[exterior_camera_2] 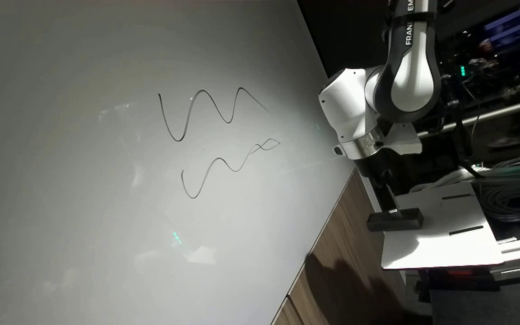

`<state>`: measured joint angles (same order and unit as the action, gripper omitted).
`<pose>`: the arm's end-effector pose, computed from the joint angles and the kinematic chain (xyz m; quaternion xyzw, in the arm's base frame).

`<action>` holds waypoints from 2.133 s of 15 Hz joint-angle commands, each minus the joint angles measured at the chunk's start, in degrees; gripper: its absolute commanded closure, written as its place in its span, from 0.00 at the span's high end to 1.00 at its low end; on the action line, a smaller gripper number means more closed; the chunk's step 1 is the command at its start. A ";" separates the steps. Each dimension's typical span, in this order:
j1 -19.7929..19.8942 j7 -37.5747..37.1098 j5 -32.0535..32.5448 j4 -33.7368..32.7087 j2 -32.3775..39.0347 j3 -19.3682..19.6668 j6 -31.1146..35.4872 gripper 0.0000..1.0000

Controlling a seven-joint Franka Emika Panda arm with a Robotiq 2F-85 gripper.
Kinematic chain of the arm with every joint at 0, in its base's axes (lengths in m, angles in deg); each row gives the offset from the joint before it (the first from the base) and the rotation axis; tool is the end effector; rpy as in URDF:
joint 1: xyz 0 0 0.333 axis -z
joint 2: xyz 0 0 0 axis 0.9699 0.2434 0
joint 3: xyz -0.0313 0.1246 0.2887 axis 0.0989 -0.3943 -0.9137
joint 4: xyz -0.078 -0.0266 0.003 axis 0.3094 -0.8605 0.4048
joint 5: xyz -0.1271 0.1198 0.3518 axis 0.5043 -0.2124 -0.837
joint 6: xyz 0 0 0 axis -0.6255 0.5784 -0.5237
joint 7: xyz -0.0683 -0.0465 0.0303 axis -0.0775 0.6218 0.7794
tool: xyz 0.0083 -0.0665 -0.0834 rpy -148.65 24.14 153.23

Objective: Use the eraser to erase the board

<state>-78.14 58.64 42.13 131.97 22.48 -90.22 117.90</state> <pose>0.3775 0.0586 0.2182 0.9953 0.0639 -0.0218 0.0696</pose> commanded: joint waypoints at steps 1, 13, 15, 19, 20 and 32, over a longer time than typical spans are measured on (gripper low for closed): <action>-0.06 -9.77 5.20 -0.28 0.33 0.15 2.72 1.00; -1.64 -20.42 3.50 -0.07 4.38 2.34 5.10 1.00; -1.98 -20.28 2.29 -0.15 3.68 2.07 4.33 1.00; -2.78 -20.43 0.66 -0.25 4.11 1.80 3.41 1.00; -2.86 -20.38 0.33 -0.24 4.19 1.91 3.23 1.00; -2.01 -17.41 -3.58 -0.19 4.64 3.28 2.61 0.74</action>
<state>-80.11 39.06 40.54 131.81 27.32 -87.55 121.54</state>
